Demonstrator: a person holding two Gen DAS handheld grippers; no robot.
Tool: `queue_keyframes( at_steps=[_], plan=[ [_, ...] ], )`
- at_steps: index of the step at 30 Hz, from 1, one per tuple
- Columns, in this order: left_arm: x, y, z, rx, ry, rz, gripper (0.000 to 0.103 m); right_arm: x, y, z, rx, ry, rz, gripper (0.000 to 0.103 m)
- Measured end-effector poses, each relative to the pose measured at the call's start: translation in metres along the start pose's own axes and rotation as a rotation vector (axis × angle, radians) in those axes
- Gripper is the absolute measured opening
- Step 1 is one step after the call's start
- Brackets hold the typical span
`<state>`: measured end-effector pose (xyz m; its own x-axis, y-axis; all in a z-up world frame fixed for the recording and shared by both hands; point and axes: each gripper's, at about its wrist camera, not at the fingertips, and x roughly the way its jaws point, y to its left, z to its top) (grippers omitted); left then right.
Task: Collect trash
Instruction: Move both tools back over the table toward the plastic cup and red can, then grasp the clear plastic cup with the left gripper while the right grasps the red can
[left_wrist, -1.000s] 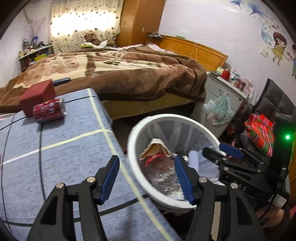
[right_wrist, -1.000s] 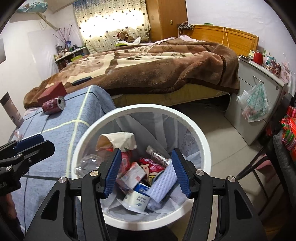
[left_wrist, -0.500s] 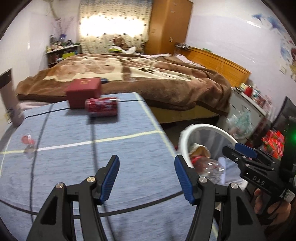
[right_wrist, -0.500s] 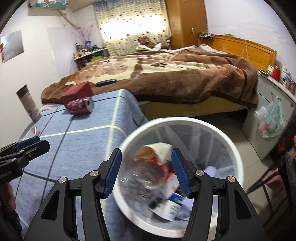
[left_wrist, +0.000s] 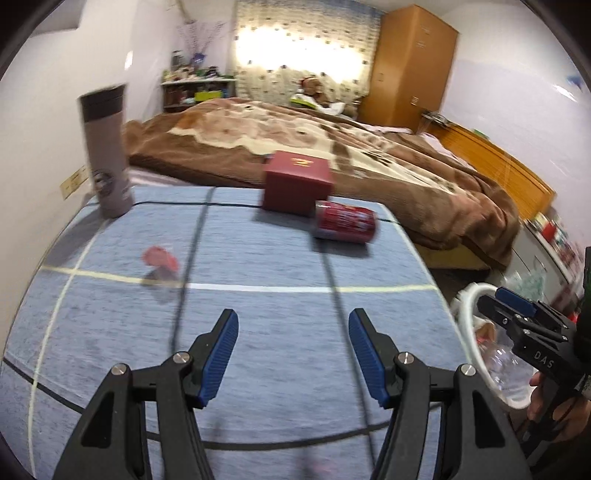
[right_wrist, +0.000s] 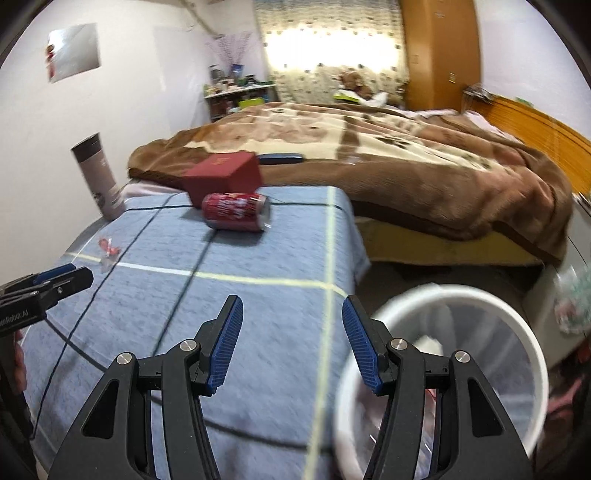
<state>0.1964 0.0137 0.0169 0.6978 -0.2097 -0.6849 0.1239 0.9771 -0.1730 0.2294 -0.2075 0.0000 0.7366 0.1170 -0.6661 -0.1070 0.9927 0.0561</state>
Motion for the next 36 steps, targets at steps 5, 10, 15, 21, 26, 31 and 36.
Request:
queue_keyframes(
  at_steps=[5, 10, 15, 21, 26, 31, 36],
  plan=[
    [0.013, 0.037, 0.006, -0.053, 0.021, 0.059, 0.067, 0.031, 0.015, 0.023, -0.056, 0.019, 0.052, 0.058],
    [0.03, 0.059, 0.013, -0.085, 0.037, 0.075, 0.067, 0.06, 0.022, 0.046, -0.075, 0.016, 0.091, 0.058],
    [0.051, 0.073, 0.018, -0.096, 0.072, 0.077, 0.067, 0.09, 0.027, 0.068, -0.104, 0.025, 0.13, 0.058],
    [0.068, 0.085, 0.021, -0.116, 0.098, 0.097, 0.067, 0.114, 0.034, 0.082, -0.181, 0.045, 0.139, 0.058],
    [0.076, 0.093, 0.025, -0.128, 0.104, 0.1, 0.067, 0.12, 0.033, 0.091, -0.196, 0.041, 0.185, 0.058],
    [0.082, 0.097, 0.024, -0.138, 0.114, 0.105, 0.067, 0.124, 0.04, 0.089, -0.217, 0.08, 0.258, 0.058],
    [0.084, 0.105, 0.024, -0.154, 0.119, 0.104, 0.067, 0.114, 0.052, 0.083, -0.265, 0.126, 0.328, 0.058]
  ],
)
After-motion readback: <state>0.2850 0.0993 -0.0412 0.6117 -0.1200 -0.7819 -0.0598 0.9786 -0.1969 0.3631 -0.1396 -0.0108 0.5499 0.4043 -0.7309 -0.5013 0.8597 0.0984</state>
